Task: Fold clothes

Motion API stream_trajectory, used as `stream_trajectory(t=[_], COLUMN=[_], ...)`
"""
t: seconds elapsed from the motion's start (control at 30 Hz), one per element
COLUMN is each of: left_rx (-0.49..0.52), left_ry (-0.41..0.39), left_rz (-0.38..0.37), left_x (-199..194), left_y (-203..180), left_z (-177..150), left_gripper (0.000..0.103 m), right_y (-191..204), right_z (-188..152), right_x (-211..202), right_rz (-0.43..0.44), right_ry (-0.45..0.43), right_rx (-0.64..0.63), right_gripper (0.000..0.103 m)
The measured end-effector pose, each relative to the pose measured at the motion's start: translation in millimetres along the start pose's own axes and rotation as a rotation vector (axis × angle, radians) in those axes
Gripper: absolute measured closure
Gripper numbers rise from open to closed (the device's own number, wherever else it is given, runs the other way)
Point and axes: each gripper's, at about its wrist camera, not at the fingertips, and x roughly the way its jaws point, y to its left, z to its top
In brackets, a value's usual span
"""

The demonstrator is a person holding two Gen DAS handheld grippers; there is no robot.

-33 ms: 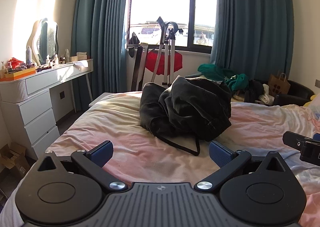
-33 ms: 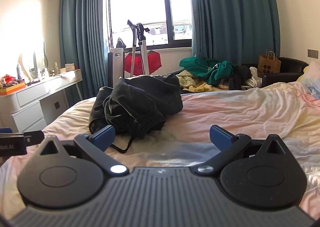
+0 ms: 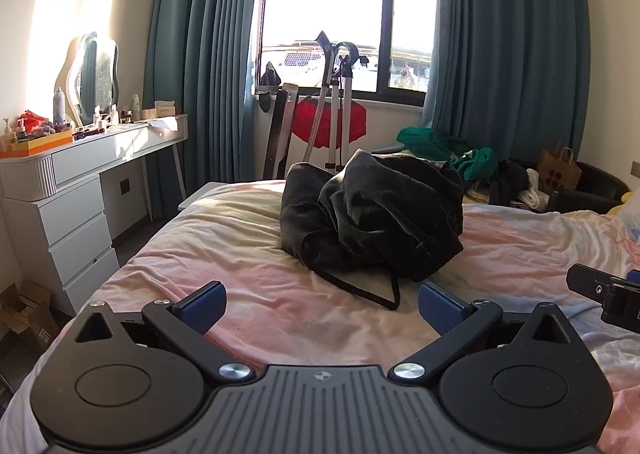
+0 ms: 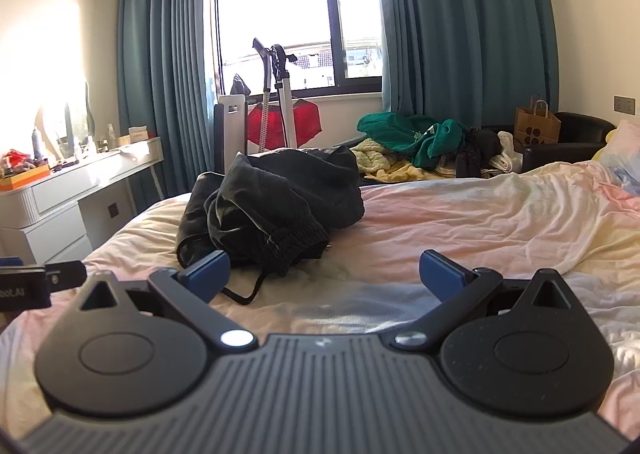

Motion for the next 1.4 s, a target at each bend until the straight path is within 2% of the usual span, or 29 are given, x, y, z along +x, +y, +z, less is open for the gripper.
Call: stream_trajectory(t=[0.13,0.23,0.33,0.53,0.63,0.8,1.13,1.3,1.4], left_rx=[0.035,-0.033,-0.036,-0.073,-0.073,-0.057,-0.057,-0.053,-0.055], left_ry=[-0.037,-0.065,-0.061,-0.076,-0.082,-0.071,-0.108,-0.055,-0.019], left_rz=[0.016,-0.005,-0.009,-0.039,-0.021,0.008,-0.005,-0.036,-0.051], left_x=[-4,-17,-13,-16,-15,-9,-28,-33,-34], left_y=[-16,-1,-2,4,4,3,4,-5,-11], left_z=[-1,-2,-11,-4,-8,-10,-1,-1,-1], left_gripper=[0.000,0.000,0.000,0.000,0.000,0.000,0.000,0.000,0.000], right_y=[0,0,0,0,0,-2,-12,-15,-23], right_z=[-1,-2,-4,-6,-7,-5,-7,-7,-6], right_x=[-2,-4,-6,-9,-10,-7,-10,-15,-14], right_rz=[0.006,0.011,0.015,0.024,0.029,0.023,0.054,0.027,0.026], right_ry=[-0.020,-0.035,-0.050,-0.080,-0.095,-0.037,-0.028,-0.063,-0.056], right_rx=[0.012,0.020,0.029,0.047,0.056,0.063,0.093,0.087,0.115], right_gripper=[0.000,0.000,0.000,0.000,0.000,0.000,0.000,0.000,0.001])
